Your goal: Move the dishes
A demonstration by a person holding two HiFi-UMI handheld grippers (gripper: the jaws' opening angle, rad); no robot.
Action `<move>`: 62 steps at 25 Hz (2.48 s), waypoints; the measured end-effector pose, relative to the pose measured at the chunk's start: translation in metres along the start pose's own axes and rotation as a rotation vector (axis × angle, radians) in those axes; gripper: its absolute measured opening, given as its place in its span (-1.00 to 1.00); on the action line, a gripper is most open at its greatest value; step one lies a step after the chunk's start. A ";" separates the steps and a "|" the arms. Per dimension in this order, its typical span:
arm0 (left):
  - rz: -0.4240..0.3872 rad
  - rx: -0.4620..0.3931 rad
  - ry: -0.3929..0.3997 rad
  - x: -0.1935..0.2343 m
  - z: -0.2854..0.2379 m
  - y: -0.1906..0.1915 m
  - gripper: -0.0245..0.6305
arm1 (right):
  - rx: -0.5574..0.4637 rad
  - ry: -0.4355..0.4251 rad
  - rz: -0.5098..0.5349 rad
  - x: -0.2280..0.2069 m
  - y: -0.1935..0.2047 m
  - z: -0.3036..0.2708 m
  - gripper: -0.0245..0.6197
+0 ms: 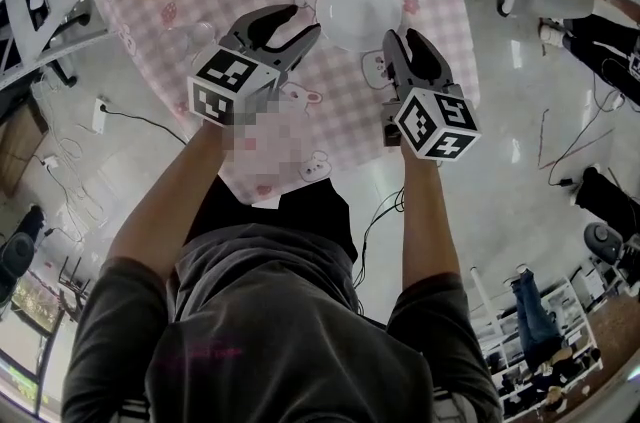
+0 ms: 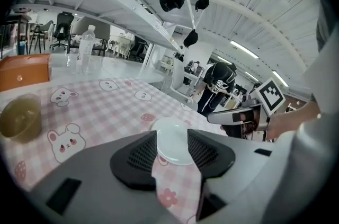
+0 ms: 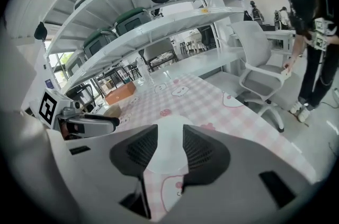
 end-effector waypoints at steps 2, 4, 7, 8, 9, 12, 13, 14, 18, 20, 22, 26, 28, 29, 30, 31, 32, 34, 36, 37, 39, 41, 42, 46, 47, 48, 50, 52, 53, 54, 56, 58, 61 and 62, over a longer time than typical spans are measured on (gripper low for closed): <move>0.010 0.014 0.005 0.001 -0.007 0.003 -0.38 | 0.013 0.002 -0.004 -0.007 0.004 -0.005 -0.52; 0.018 0.027 0.004 0.003 -0.014 0.006 -0.38 | 0.025 0.002 -0.006 -0.013 0.007 -0.009 -0.52; 0.042 0.045 0.001 0.008 -0.023 0.010 -0.38 | 0.043 0.002 -0.010 -0.022 0.011 -0.016 -0.52; 0.049 0.049 0.000 0.009 -0.026 0.012 -0.38 | 0.047 0.002 -0.011 -0.025 0.012 -0.018 -0.52; 0.054 0.052 0.000 0.011 -0.029 0.012 -0.38 | 0.051 0.001 -0.011 -0.028 0.012 -0.021 -0.52; 0.063 0.065 0.001 0.014 -0.038 0.015 -0.38 | 0.061 0.000 -0.014 -0.034 0.013 -0.028 -0.52; 0.067 0.069 0.000 0.014 -0.041 0.015 -0.38 | 0.064 -0.001 -0.015 -0.036 0.014 -0.030 -0.52; 0.070 0.073 -0.002 0.015 -0.043 0.016 -0.38 | 0.068 -0.002 -0.017 -0.037 0.014 -0.032 -0.52; 0.085 0.086 -0.012 0.019 -0.052 0.018 -0.39 | 0.080 -0.007 -0.020 -0.043 0.016 -0.039 -0.52; 0.093 0.095 -0.018 0.023 -0.056 0.020 -0.39 | 0.087 -0.008 -0.023 -0.045 0.018 -0.042 -0.52; 0.101 0.102 -0.022 0.025 -0.059 0.021 -0.40 | 0.094 -0.010 -0.025 -0.047 0.020 -0.045 -0.52; 0.118 0.114 -0.025 0.028 -0.064 0.022 -0.40 | 0.109 -0.016 -0.030 -0.049 0.022 -0.049 -0.52; 0.127 0.121 -0.026 0.030 -0.065 0.023 -0.41 | 0.115 -0.019 -0.031 -0.049 0.022 -0.051 -0.52; 0.131 0.125 -0.025 0.030 -0.066 0.024 -0.41 | 0.118 -0.021 -0.031 -0.048 0.022 -0.052 -0.52; 0.134 0.129 -0.024 0.030 -0.067 0.024 -0.41 | 0.120 -0.022 -0.031 -0.048 0.022 -0.053 -0.52; 0.135 0.132 -0.023 0.030 -0.068 0.025 -0.41 | 0.122 -0.022 -0.032 -0.048 0.023 -0.054 -0.52; 0.137 0.134 -0.022 0.029 -0.068 0.026 -0.41 | 0.124 -0.022 -0.032 -0.047 0.024 -0.055 -0.52; 0.139 0.136 -0.024 0.029 -0.068 0.027 -0.42 | 0.128 -0.022 -0.034 -0.046 0.025 -0.056 -0.52; 0.141 0.138 -0.023 0.029 -0.068 0.027 -0.43 | 0.133 -0.019 -0.034 -0.045 0.026 -0.057 -0.52; 0.142 0.139 -0.022 0.029 -0.068 0.027 -0.44 | 0.135 -0.016 -0.035 -0.045 0.026 -0.057 -0.52; 0.143 0.144 -0.022 0.030 -0.068 0.027 -0.46 | 0.141 -0.008 -0.039 -0.045 0.026 -0.058 -0.52; 0.143 0.147 -0.023 0.030 -0.069 0.028 -0.48 | 0.145 -0.003 -0.042 -0.046 0.027 -0.058 -0.52; 0.142 0.147 -0.023 0.031 -0.070 0.028 -0.49 | 0.147 -0.002 -0.042 -0.047 0.027 -0.058 -0.52; 0.145 0.168 -0.032 0.031 -0.071 0.030 -0.54 | 0.150 -0.002 -0.045 -0.047 0.027 -0.058 -0.52; 0.148 0.170 -0.034 0.031 -0.070 0.030 -0.55 | 0.150 -0.002 -0.044 -0.047 0.028 -0.059 -0.52; 0.151 0.171 -0.036 0.032 -0.070 0.030 -0.56 | 0.151 -0.002 -0.043 -0.046 0.028 -0.058 -0.52; 0.157 0.175 -0.038 0.032 -0.071 0.030 -0.58 | 0.153 -0.004 -0.043 -0.046 0.028 -0.058 -0.52; 0.160 0.181 -0.040 0.032 -0.071 0.031 -0.59 | 0.155 -0.007 -0.048 -0.046 0.028 -0.059 -0.53; 0.162 0.184 -0.040 0.032 -0.071 0.031 -0.60 | 0.155 -0.009 -0.051 -0.046 0.028 -0.059 -0.53; 0.164 0.187 -0.040 0.032 -0.072 0.031 -0.61 | 0.155 -0.009 -0.053 -0.047 0.028 -0.059 -0.53; 0.169 0.191 -0.038 0.031 -0.072 0.031 -0.63 | 0.157 -0.009 -0.055 -0.047 0.029 -0.059 -0.53; 0.175 0.197 -0.036 0.031 -0.073 0.032 -0.66 | 0.161 -0.012 -0.054 -0.046 0.030 -0.059 -0.54; 0.185 0.206 -0.034 0.031 -0.074 0.032 -0.68 | 0.166 -0.014 -0.055 -0.046 0.030 -0.060 -0.56; 0.189 0.210 -0.034 0.031 -0.074 0.032 -0.69 | 0.167 -0.014 -0.059 -0.046 0.030 -0.060 -0.58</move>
Point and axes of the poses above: the fingertips, and each gripper's own axes: z backward along the fingers, x to its left, y out of its underside, the point moved 3 cm from there along z, backward along the fingers, and after that the axes turned 8 degrees about x, right-handed, at the moved point
